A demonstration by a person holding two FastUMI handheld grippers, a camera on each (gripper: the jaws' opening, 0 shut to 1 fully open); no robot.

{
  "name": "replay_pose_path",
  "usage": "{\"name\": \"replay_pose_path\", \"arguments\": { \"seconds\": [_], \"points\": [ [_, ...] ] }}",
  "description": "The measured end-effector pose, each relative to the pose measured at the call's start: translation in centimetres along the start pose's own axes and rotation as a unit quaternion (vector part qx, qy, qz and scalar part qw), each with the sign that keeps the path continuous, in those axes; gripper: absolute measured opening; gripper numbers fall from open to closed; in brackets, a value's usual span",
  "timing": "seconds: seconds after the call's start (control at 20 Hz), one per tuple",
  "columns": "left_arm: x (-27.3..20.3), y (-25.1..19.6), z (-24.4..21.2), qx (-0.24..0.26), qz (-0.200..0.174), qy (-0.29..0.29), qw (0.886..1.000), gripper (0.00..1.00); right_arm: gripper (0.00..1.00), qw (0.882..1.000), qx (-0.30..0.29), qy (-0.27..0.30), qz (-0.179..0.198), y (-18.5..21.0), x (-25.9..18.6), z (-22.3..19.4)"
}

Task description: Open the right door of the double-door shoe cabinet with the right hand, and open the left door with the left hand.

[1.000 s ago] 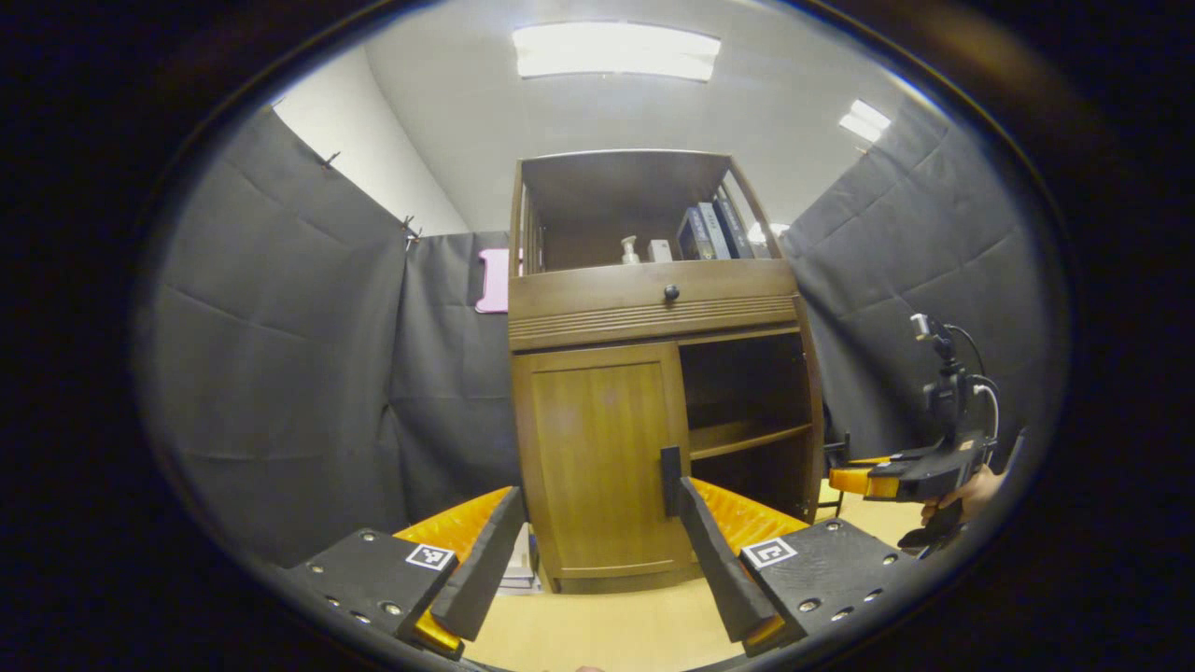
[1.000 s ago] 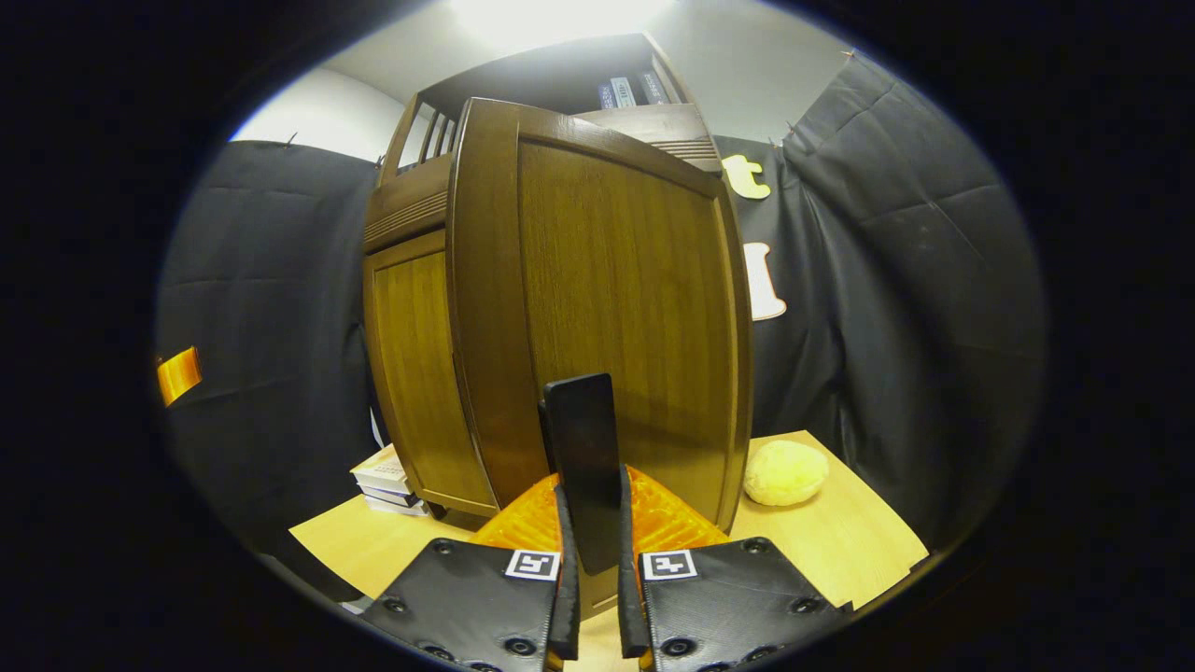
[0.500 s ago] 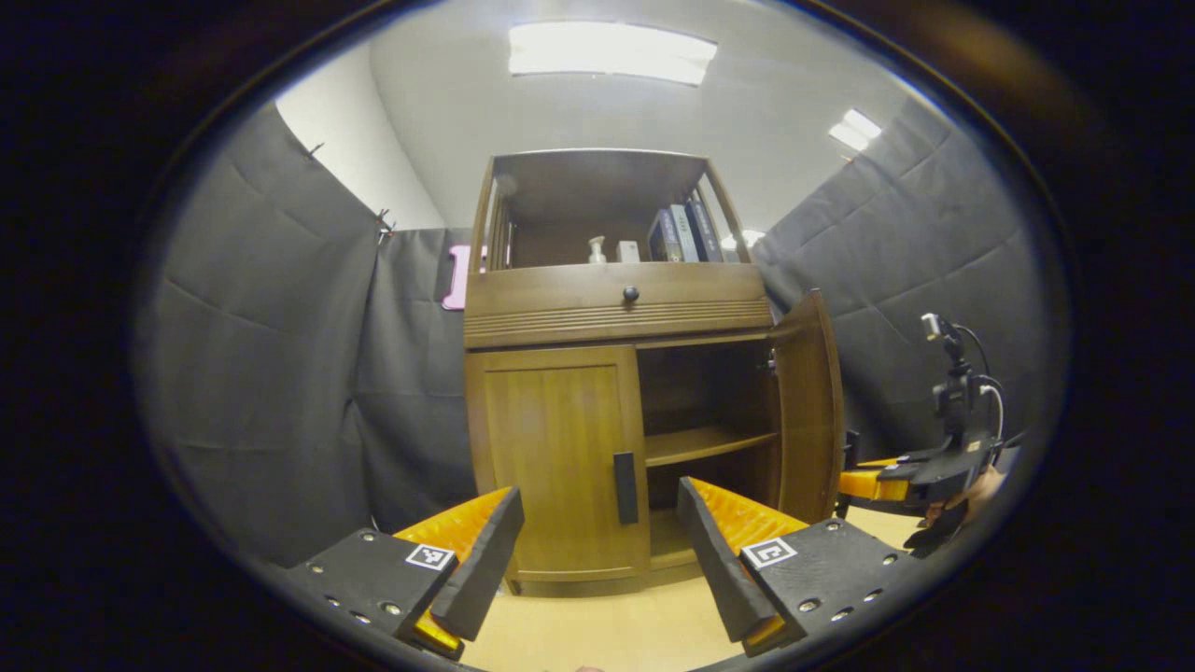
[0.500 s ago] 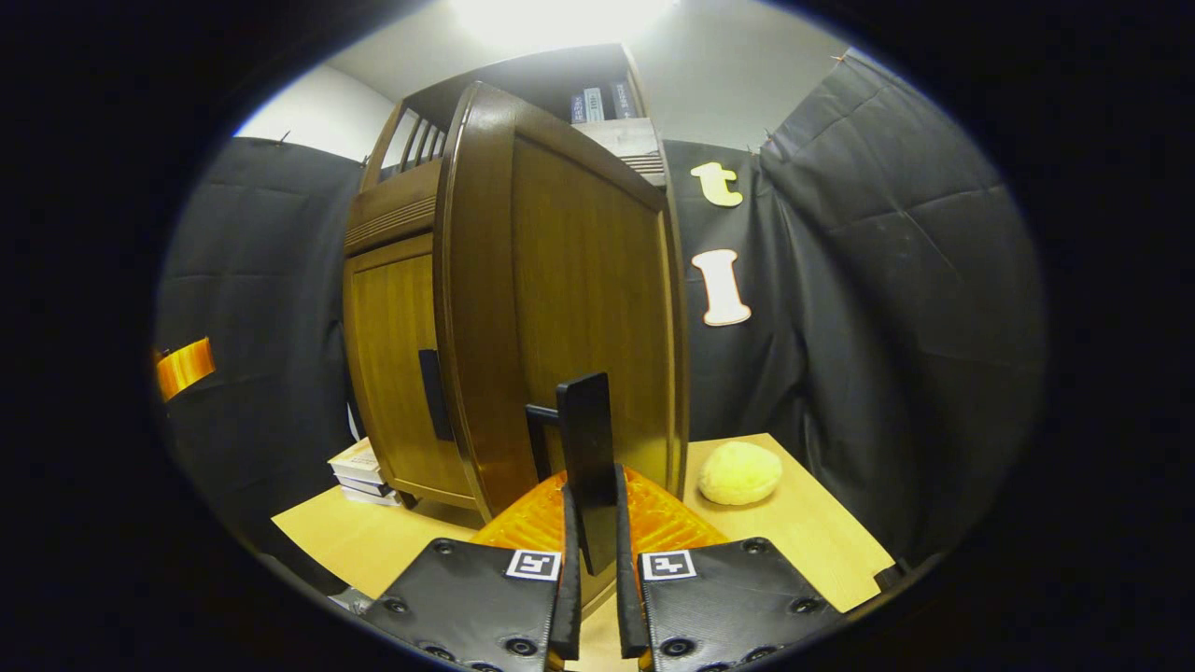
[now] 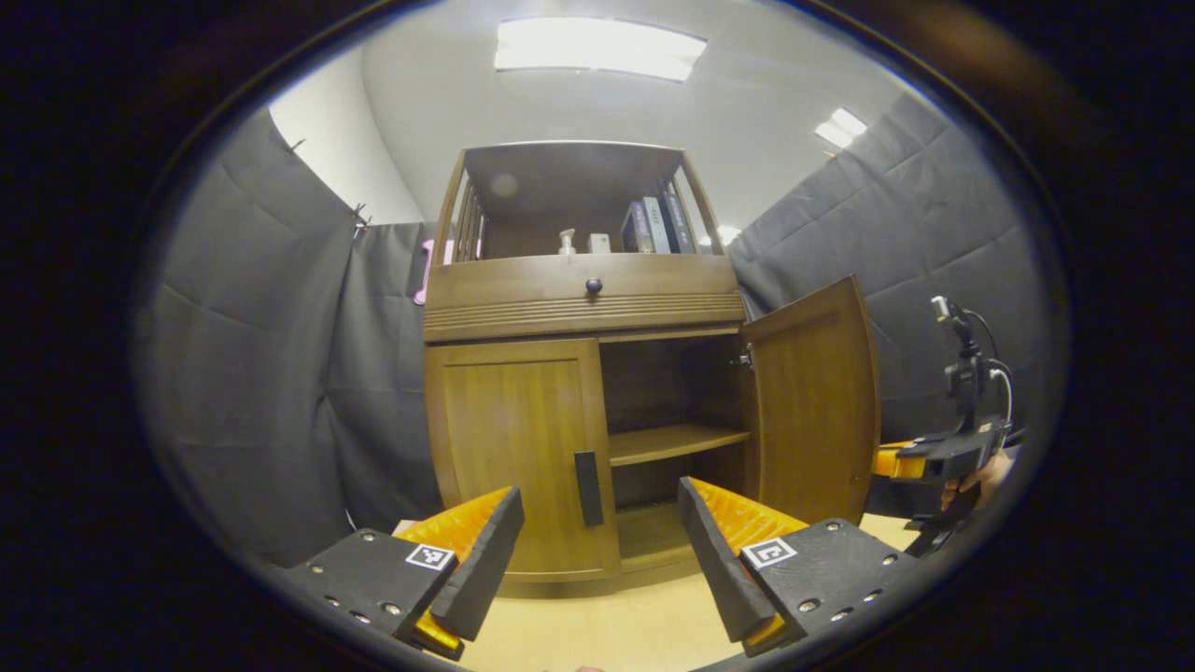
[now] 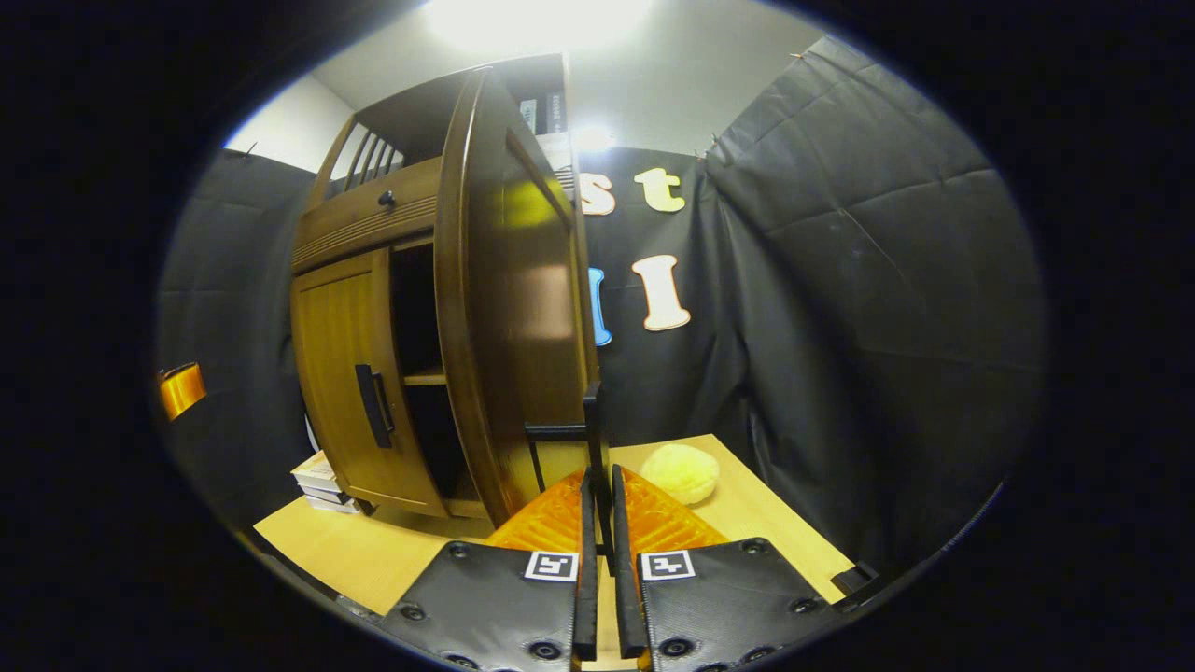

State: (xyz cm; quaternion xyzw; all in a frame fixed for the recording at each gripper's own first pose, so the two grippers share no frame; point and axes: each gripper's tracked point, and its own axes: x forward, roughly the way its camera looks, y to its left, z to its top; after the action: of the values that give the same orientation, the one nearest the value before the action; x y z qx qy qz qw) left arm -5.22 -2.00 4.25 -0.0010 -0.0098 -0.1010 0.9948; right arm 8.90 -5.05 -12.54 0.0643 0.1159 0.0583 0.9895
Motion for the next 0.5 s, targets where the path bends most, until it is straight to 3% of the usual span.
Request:
{"name": "replay_pose_path", "arguments": {
  "seconds": [0.05, 0.15, 0.2, 0.25, 0.5],
  "points": [
    [0.0, -0.2, -0.2, 0.0, -0.002, 0.002, 1.0, 0.95, 0.01, 1.0, 0.004, -0.004, -0.005, -0.6, -0.2, 0.3],
    [0.4, -0.3, -0.5, 0.0, -0.004, 0.007, 1.0, 0.96, 0.19, 1.0, 0.002, -0.007, -0.015, -1.8, -0.7, 0.4],
    [0.6, -0.3, -0.7, 0.0, -0.004, 0.009, 1.0, 0.95, 0.01, 1.0, 0.001, -0.01, -0.021, -2.5, -1.0, 0.6],
    [0.8, -0.4, -0.8, 0.001, -0.003, 0.011, 1.0, 0.95, 0.11, 0.999, 0.002, -0.013, -0.03, -3.2, -1.4, 0.9],
    [2.1, 0.0, -2.0, 0.004, 0.003, 0.024, 1.0, 0.96, 0.11, 0.998, 0.012, -0.036, -0.047, -5.0, -4.2, 2.2]
  ]
}}
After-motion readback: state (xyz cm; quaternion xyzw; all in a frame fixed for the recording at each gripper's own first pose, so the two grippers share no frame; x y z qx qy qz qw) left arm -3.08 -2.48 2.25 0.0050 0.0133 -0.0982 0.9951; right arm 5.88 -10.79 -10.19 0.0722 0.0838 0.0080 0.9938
